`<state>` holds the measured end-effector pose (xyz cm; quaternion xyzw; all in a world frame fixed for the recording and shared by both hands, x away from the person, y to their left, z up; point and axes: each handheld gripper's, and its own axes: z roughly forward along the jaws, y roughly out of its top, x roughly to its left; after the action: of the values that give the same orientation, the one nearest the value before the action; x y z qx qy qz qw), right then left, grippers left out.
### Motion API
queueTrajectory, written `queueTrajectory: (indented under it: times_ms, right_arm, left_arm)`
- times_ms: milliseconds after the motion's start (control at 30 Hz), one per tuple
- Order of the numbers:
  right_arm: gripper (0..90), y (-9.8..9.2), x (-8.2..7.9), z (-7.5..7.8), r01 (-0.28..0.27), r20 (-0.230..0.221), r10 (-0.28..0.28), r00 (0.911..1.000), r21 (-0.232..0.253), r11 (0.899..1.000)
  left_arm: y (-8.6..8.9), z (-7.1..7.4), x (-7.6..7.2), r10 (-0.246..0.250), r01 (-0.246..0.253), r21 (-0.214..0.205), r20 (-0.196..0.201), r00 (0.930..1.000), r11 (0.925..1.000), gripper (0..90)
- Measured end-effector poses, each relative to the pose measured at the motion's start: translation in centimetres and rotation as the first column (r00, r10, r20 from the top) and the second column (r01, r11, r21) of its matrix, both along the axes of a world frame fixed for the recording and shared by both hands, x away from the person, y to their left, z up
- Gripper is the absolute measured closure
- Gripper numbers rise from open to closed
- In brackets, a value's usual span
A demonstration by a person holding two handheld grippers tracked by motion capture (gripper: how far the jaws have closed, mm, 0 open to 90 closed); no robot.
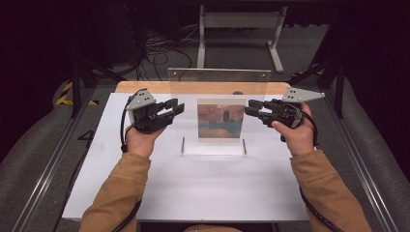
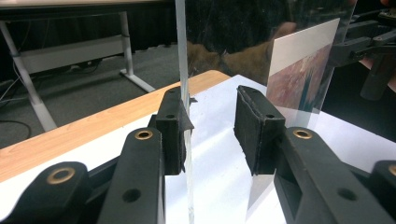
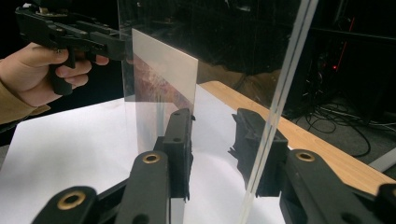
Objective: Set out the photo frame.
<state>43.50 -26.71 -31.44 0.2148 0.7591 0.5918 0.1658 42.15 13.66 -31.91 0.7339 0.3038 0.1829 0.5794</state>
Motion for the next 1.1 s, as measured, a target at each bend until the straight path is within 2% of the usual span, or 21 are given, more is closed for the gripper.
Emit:
queueTrajectory:
  times_ms: [200,267,433,667,833,900,1000,1033,1100]
  right_arm:
    - [62.0,0.13,0.66,-0.17,0.016,-0.008,-0.016,0.9998,0.019,1.000]
    - [59.8,0.35,0.76,-0.22,0.035,0.022,-0.036,0.9991,0.014,0.999]
    - [57.9,0.53,0.95,-0.28,0.052,0.037,-0.052,0.9980,0.011,0.999]
    - [56.8,0.52,1.02,-0.22,0.053,0.035,-0.053,0.9980,0.010,0.999]
    - [56.4,0.49,0.97,-0.28,0.052,0.039,-0.052,0.9979,0.011,0.999]
    - [55.6,0.51,0.82,-0.31,0.056,0.042,-0.057,0.9975,0.012,0.998]
    - [48.1,0.31,0.60,-0.24,0.083,0.047,-0.083,0.9954,0.006,0.997]
    - [45.2,0.20,0.59,-0.24,0.087,0.043,-0.088,0.9952,0.010,0.996]
    - [38.8,-0.23,0.47,-0.24,0.097,0.029,-0.098,0.9948,0.025,0.995]
  left_arm:
    - [0.03,-0.44,0.68,0.016,-0.016,-0.025,0.001,0.9999,0.9996,63.6]
    - [0.15,-0.57,0.92,0.020,-0.020,-0.033,-0.001,0.9998,0.9993,63.7]
    - [0.16,-0.67,1.06,0.028,-0.028,-0.048,-0.012,0.9995,0.9985,63.9]
    - [0.11,-0.52,0.62,0.024,-0.025,-0.047,-0.022,0.9995,0.9986,64.9]
    - [0.14,-0.55,0.63,0.022,-0.023,-0.040,-0.011,0.9997,0.9989,64.6]
    - [-0.11,-0.53,0.57,0.028,-0.028,-0.019,0.019,0.9994,0.9994,62.5]
    - [-0.36,-0.49,0.46,0.022,-0.022,-0.005,0.028,0.9994,0.9998,58.6]
    - [-0.39,-0.49,0.43,0.022,-0.022,-0.002,0.032,0.9992,0.9998,55.5]
    - [-0.39,-0.52,0.36,0.043,-0.043,0.003,0.043,0.9982,0.9991,41.6]
